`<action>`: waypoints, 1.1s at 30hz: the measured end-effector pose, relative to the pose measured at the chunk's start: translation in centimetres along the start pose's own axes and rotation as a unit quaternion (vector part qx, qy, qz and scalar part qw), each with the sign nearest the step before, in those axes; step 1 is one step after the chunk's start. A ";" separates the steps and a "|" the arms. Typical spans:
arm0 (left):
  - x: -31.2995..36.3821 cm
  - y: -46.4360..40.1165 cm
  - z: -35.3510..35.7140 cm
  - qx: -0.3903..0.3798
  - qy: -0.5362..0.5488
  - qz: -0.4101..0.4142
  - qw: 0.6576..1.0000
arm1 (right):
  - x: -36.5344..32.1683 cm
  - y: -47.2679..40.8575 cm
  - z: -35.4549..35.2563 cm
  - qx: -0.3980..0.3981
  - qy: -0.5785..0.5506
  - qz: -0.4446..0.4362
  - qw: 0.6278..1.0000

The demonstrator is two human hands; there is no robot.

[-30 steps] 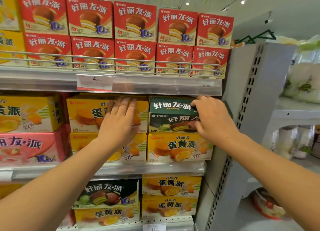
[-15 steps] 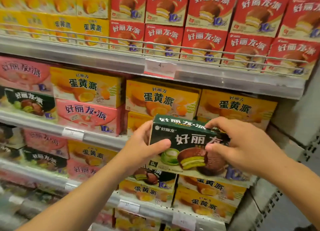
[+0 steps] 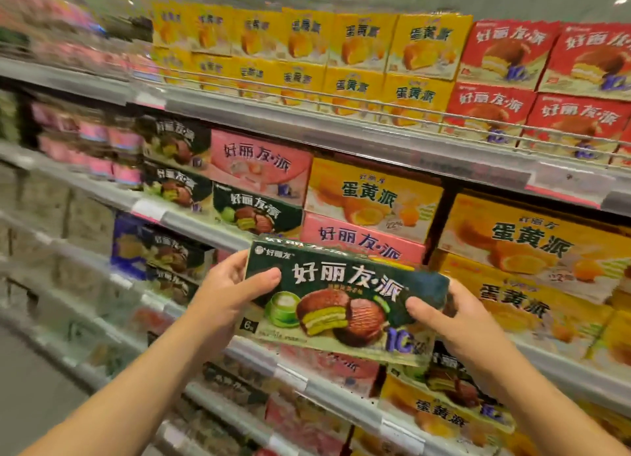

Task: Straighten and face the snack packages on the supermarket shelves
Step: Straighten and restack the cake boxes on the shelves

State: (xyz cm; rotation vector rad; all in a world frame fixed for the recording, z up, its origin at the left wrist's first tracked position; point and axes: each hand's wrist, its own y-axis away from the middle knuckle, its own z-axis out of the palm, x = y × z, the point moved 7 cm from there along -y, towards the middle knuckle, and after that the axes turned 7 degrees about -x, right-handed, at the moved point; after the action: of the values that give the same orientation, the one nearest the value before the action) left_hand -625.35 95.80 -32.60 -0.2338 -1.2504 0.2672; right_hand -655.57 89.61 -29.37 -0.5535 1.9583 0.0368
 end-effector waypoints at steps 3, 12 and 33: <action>2.6 0.5 -6.5 0.003 -0.010 -0.007 1.000 | -1.5 -2.5 6.7 0.000 -0.056 -0.014 0.998; 4.8 -2.4 -18.7 0.042 -0.029 -0.017 0.999 | -4.5 -9.6 17.5 -0.004 -0.167 -0.016 0.986; 4.3 -15.2 -30.3 0.035 -0.031 -0.019 0.999 | -7.7 -22.3 23.7 0.022 -0.070 -0.026 0.997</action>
State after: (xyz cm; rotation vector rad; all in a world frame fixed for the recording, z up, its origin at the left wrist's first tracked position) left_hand -594.11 81.96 -32.92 -0.1425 -1.3030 0.2860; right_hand -623.95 78.89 -28.48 -0.5575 1.8040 0.0002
